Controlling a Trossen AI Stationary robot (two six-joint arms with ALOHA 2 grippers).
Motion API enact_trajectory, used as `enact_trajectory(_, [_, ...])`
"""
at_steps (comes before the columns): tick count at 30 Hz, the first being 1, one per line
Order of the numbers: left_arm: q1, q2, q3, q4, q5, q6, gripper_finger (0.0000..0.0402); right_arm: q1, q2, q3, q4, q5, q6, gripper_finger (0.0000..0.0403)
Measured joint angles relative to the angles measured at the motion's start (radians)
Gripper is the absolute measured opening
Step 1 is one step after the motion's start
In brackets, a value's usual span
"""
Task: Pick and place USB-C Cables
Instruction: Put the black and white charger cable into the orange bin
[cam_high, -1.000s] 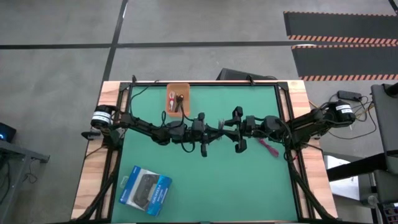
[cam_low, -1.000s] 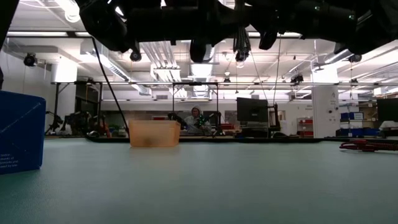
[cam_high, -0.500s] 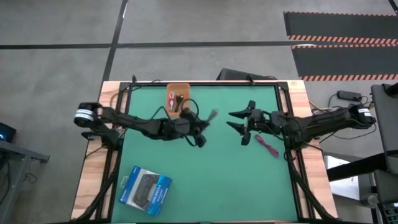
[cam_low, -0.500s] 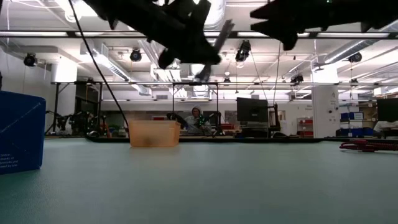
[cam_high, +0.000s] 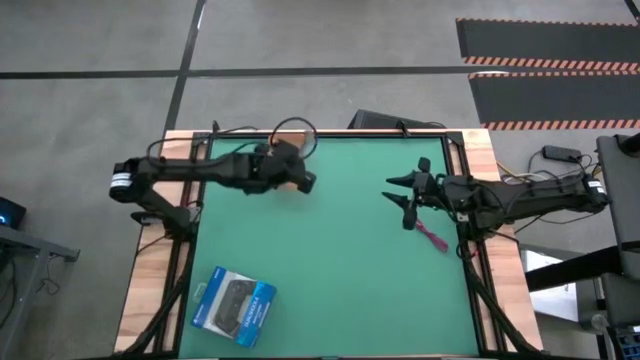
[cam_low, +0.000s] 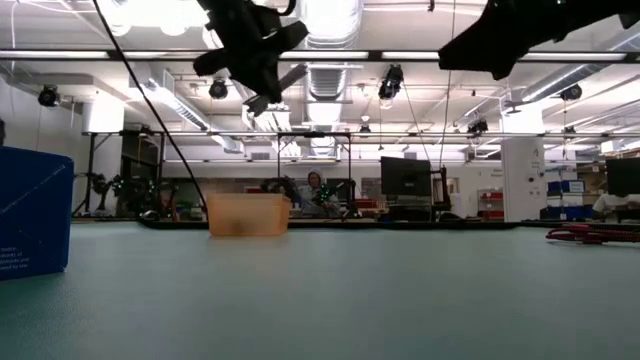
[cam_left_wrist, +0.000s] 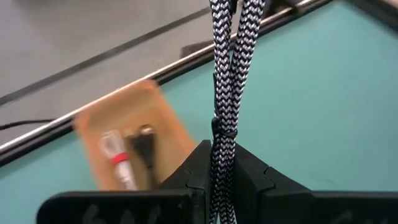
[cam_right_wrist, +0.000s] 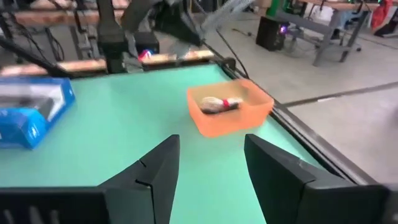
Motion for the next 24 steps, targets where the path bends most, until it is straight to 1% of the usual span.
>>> enact_trajectory(5, [0.071, 0.032, 0.099, -0.136, 0.004, -0.001, 0.0019, 0.000, -0.013, -0.001, -0.068, 0.005, -0.035, 0.0163])
enact_trajectory(8, [0.127, 0.044, 0.118, -0.160, 0.044, -0.001, 0.0019, 0.000, -0.014, -0.001, -0.085, 0.034, -0.132, 0.0156])
enact_trajectory(10, [0.168, 0.044, 0.116, -0.161, 0.105, -0.003, 0.0019, 0.000, -0.015, -0.001, -0.103, 0.066, -0.179, 0.0151])
enact_trajectory(12, [0.208, 0.044, 0.116, -0.160, 0.194, -0.033, 0.0019, 0.000, -0.017, -0.001, -0.145, 0.085, -0.193, 0.0145])
enact_trajectory(16, [0.260, 0.044, 0.115, -0.160, 0.360, -0.126, 0.0019, 0.000, -0.023, -0.001, -0.170, 0.085, -0.219, 0.0131])
enact_trajectory(18, [0.278, 0.044, 0.115, -0.160, 0.428, -0.204, 0.0019, 0.000, -0.028, -0.001, -0.190, 0.084, -0.221, 0.0123])
enact_trajectory(22, [0.316, 0.044, 0.116, -0.160, 0.527, -0.368, 0.0019, 0.000, -0.027, -0.001, -0.205, 0.084, -0.245, 0.0108])
enact_trajectory(24, [0.328, 0.044, 0.119, -0.160, 0.544, -0.423, 0.0019, 0.000, -0.027, -0.001, -0.208, 0.084, -0.247, 0.0101])
